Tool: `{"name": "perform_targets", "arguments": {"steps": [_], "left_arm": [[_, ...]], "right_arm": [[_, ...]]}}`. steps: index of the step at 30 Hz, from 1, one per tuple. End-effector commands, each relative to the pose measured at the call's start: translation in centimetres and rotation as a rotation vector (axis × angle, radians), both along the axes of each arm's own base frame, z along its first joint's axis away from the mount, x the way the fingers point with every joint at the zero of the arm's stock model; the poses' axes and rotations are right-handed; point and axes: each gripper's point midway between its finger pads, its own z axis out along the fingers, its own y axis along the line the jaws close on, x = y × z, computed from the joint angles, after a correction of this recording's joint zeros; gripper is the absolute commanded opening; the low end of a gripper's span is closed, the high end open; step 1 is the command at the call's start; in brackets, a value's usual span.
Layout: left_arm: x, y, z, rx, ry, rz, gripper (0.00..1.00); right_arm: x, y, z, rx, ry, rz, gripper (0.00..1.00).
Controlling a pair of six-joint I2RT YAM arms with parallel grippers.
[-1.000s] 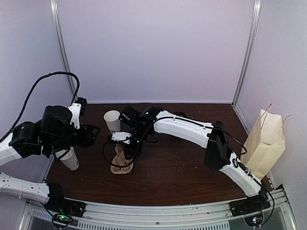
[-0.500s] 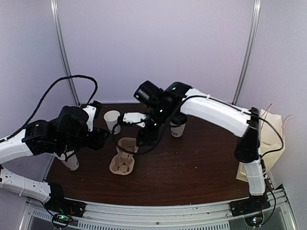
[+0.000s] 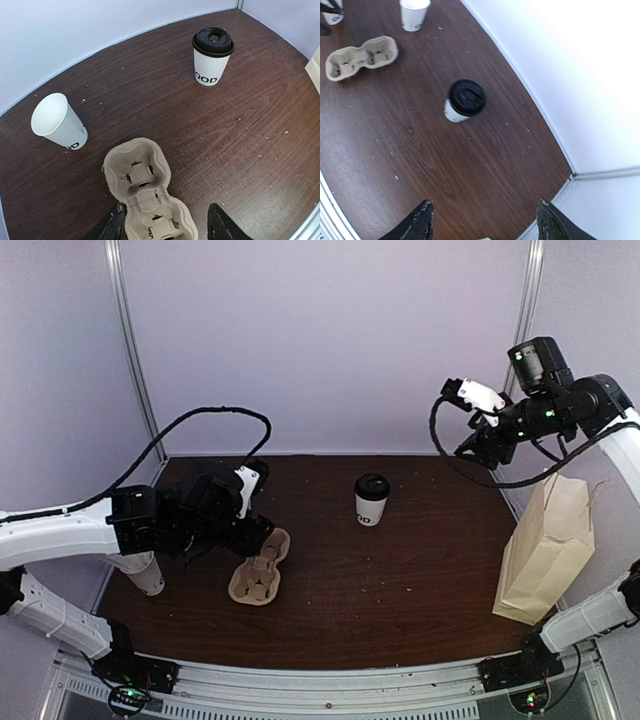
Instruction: Pack the takeout coffee
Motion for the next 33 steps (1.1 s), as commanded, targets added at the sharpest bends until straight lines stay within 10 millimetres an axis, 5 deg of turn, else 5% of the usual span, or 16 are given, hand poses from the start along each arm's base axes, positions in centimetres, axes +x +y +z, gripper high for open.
{"name": "perform_targets", "arguments": {"steps": [1,11,16,29,33], "left_arm": [[0.7,-2.7,1.1,-0.059,-0.017,-0.053,0.58],[1.0,-4.6,-0.6,-0.043,0.023,-0.093,0.58],[0.9,-4.6,-0.7,-0.050,0.018,-0.095,0.59],[0.6,-4.3,-1.9,-0.070,0.027,-0.089,0.59],[0.5,-4.2,-2.3,-0.079,0.035,-0.086,0.59]], "right_arm": [[-1.0,-5.6,1.9,0.035,-0.041,-0.052,0.71],[-1.0,-17.5,3.4,-0.031,-0.080,-0.463,0.69],[-0.5,-23.7,2.4,-0.111,0.037,-0.654,0.69],[-1.5,-27.1,-6.7,-0.327,0.489,-0.610,0.65],[-0.6,-27.3,-7.6,-0.330,0.507,-0.603,0.59]]}}
